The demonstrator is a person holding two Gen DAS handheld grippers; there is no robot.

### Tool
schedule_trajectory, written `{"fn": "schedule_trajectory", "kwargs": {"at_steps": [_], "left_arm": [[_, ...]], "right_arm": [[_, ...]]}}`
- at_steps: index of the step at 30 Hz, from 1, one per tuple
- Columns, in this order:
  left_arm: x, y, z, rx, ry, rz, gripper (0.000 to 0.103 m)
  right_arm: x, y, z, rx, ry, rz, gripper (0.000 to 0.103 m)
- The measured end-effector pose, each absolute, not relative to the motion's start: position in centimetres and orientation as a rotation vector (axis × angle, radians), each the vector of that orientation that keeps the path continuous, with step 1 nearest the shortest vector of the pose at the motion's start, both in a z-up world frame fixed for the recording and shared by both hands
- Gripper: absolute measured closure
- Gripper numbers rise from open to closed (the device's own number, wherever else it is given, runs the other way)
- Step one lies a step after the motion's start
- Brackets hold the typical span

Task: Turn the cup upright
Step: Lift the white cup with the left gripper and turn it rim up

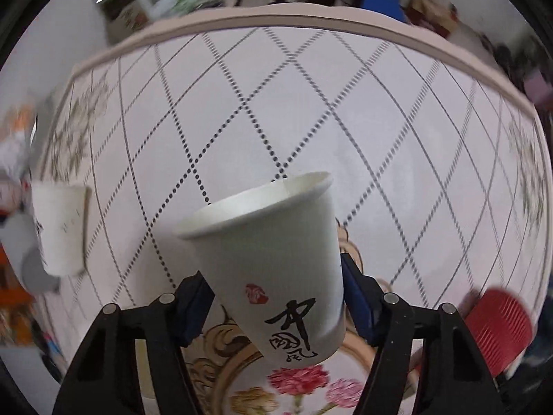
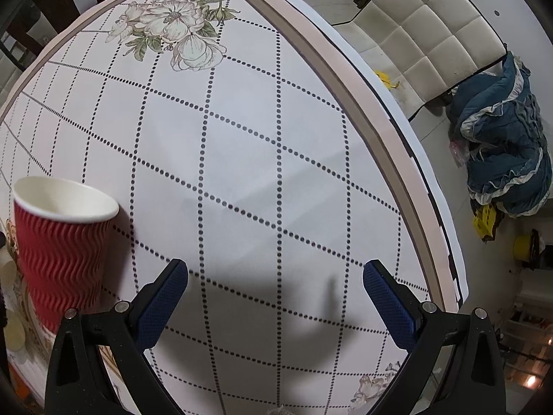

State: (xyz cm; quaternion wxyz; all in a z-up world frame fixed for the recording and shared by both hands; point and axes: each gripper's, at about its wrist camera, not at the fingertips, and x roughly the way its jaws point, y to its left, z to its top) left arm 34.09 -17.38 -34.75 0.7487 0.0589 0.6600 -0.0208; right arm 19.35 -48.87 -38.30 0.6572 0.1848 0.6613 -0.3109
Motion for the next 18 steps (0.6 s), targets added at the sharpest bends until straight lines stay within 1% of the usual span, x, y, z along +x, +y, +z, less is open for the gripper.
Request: {"fn": "schedule_trajectory", "kwargs": {"at_steps": [6,10,11,14,16,18], "left_arm": [[31.5,-17.6,-33.2,0.254,1.369,-0.096,0.039],[29.9,-17.5,-30.4,0.257,1.323,-0.122,0.039],[30.7,-18.8,-29.9,0.257,1.317,-0.127,0.039],[28.5,-18.2,-27.2,0.265,1.284,-0.159,0.039],[28.3,-18.5,-26.6,0.275,1.278,-0.178,0.039],[26.5,-17.9,-25.4,0.287,1.271,-0.192,0.039]], "right_arm": [[17.5,-47.7,-37.4,0.425,1.484,-0.712,0.000],[16.3,-47.0,-36.5,0.423,1.472,-0.716,0.000],[16.0,-46.7,-36.3,0.424,1.469,-0.716,0.000],[15.0,-46.0,-35.7,0.424,1.466,-0.710,0.000],[14.3,-45.1,-35.4,0.422,1.465,-0.698,0.000],[13.5,-43.8,-35.2,0.431,1.462,-0.680,0.000]]}}
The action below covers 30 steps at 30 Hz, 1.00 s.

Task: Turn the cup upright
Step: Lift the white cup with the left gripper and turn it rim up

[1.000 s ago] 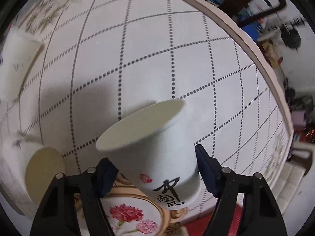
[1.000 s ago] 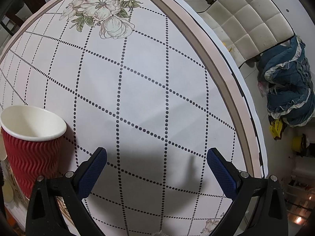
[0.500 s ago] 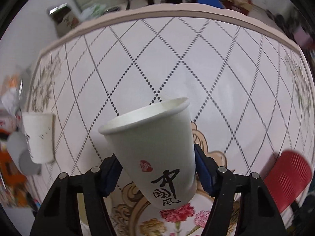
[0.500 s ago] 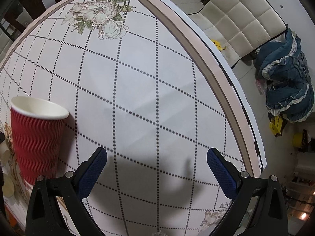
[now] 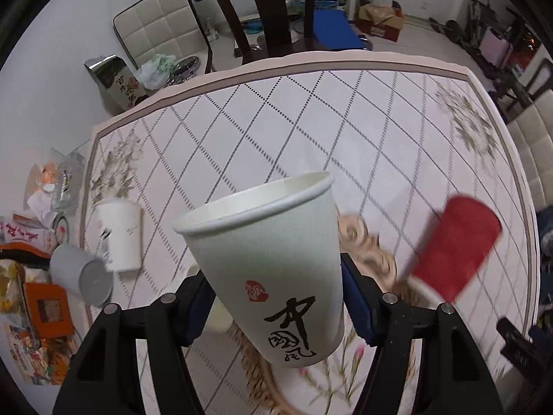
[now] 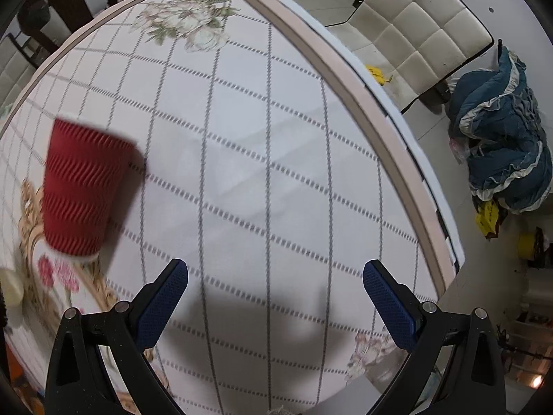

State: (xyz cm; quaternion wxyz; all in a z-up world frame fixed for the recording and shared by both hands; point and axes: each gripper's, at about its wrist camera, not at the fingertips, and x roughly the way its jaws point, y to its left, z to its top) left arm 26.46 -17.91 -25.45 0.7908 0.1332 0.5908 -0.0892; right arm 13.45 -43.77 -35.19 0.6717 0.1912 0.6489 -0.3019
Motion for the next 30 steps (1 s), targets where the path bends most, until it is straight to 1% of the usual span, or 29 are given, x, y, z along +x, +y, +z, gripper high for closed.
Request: {"fn": "schedule_trajectory", "kwargs": {"at_steps": [5,9,12,16,23,28,30], "left_arm": [[21.5,-14.1,-24.4,0.309,1.283,-0.222,0.039],[17.3,-11.5,-25.0,0.331,1.309,-0.228,0.039],[14.5,-10.0,-26.5,0.355,1.347,-0.232,0.039],[11.9,-8.9,-29.8,0.381,1.446,-0.258,0.039],[10.9,-10.0,-34.5,0.401,1.539,-0.271,0.038],[11.7,-11.1,-36.3,0.386,1.576,-0.271,0.038],[12.1,-11.3,-36.7,0.362,1.592,-0.272,0.034]], "right_arm": [[11.1,-39.9,-34.3,0.423,1.459,-0.628,0.001],[9.2,-36.5,-34.1,0.388,1.471,-0.594,0.001],[7.9,-34.0,-34.2,0.352,1.489,-0.564,0.001],[6.7,-31.9,-34.9,0.319,1.518,-0.540,0.000],[5.2,-31.0,-36.0,0.313,1.541,-0.539,0.000],[4.4,-32.8,-36.8,0.321,1.551,-0.552,0.000],[4.1,-33.2,-37.1,0.327,1.556,-0.556,0.000]]}}
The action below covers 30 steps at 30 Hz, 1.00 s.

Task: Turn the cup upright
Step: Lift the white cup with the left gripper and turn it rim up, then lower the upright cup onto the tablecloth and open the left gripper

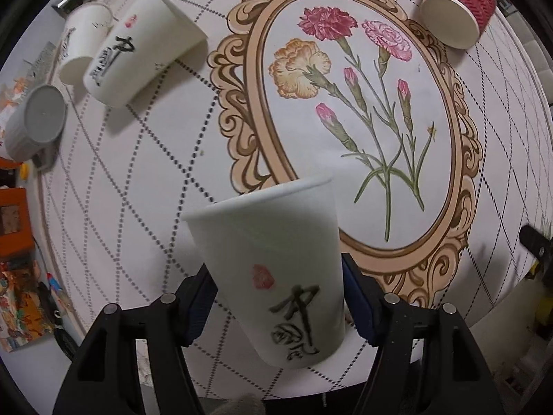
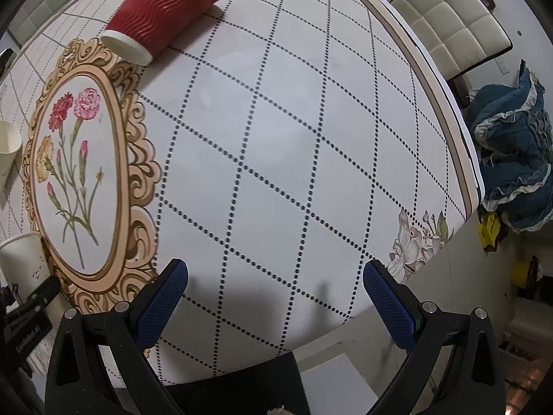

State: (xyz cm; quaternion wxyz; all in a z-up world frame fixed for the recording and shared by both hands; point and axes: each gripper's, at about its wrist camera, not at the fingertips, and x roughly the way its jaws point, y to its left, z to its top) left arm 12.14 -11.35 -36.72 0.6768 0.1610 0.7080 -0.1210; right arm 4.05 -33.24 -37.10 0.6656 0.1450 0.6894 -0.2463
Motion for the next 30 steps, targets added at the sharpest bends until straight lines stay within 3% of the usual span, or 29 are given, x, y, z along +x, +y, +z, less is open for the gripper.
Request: {"fn": "schedule_trajectory", "kwargs": {"at_steps": [2,4,19,30], "left_arm": [[12.5,-11.5,-36.8,0.349,1.588,-0.267,0.014],[12.8,-11.7,-36.9,0.339,1.586,-0.269,0.006],[13.9,-11.4,-36.2,0.271,1.591,-0.249,0.006],[12.4,-9.8,-31.9,0.242,1.548,-0.222,0.006]], "right_arm": [[4.0,-33.9,-37.6,0.335,1.563,-0.562,0.000],[3.7,-34.3,-37.8,0.340,1.568,-0.565,0.001],[3.4,-36.1,-37.9,0.343,1.558,-0.572,0.001],[3.4,-34.8,-36.7,0.352,1.526,-0.556,0.001]]}}
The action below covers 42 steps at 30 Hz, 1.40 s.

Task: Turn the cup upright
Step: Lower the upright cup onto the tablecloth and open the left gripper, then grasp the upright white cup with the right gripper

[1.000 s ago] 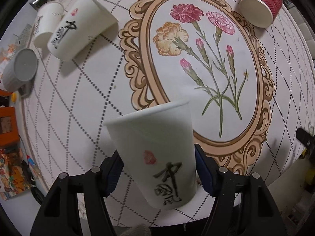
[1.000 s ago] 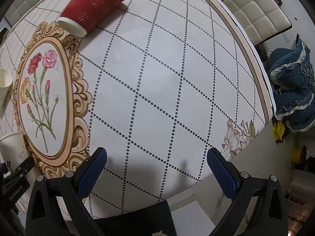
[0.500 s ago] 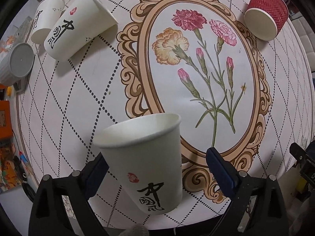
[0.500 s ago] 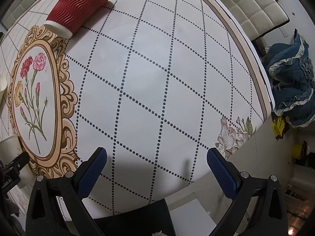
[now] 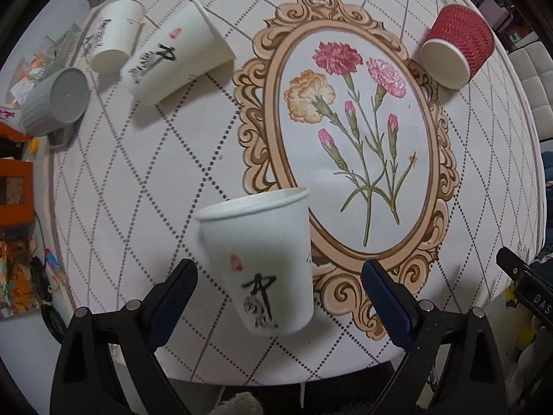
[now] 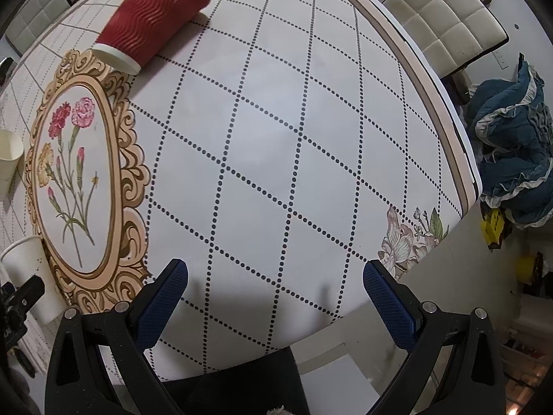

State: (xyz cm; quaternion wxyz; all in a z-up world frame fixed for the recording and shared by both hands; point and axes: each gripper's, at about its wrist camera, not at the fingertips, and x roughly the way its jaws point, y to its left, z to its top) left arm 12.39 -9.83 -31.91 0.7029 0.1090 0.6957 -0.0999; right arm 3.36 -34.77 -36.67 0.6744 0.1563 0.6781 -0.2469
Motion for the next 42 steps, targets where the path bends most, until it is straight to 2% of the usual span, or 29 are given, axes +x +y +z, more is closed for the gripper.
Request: {"fn": "schedule_trajectory", "kwargs": {"at_steps": [14,21,25,28,31,36,42], "left_arm": [[10.6,-6.8,-24.0,0.149,1.425,-0.203,0.006],[10.7,-3.8,-23.3,0.102,1.367,-0.120,0.006],[10.9,-0.7,-23.7,0.079,1.340,-0.049,0.006],[10.8,2.0,-24.7,0.086,1.330,0.011,0.000],[10.7,4.4,-26.1,0.102,1.339,0.060,0.000],[10.5,7.4,-29.0,0.089,1.396,0.108,0.000],[10.4,9.5,-32.1,0.076,1.458,0.130,0.000]], "right_arm": [[2.3,-32.9,-32.9,0.363,1.445,-0.546,0.001],[2.4,-30.3,-30.7,0.326,1.417,-0.506,0.001],[3.9,-27.4,-29.7,0.280,1.407,-0.442,0.001],[5.7,-24.4,-29.2,0.237,1.409,-0.373,0.001],[7.4,-21.2,-29.4,0.193,1.421,-0.299,0.000],[10.5,-15.6,-31.2,0.124,1.466,-0.173,0.001],[13.0,-11.2,-33.7,0.081,1.519,-0.086,0.007]]}}
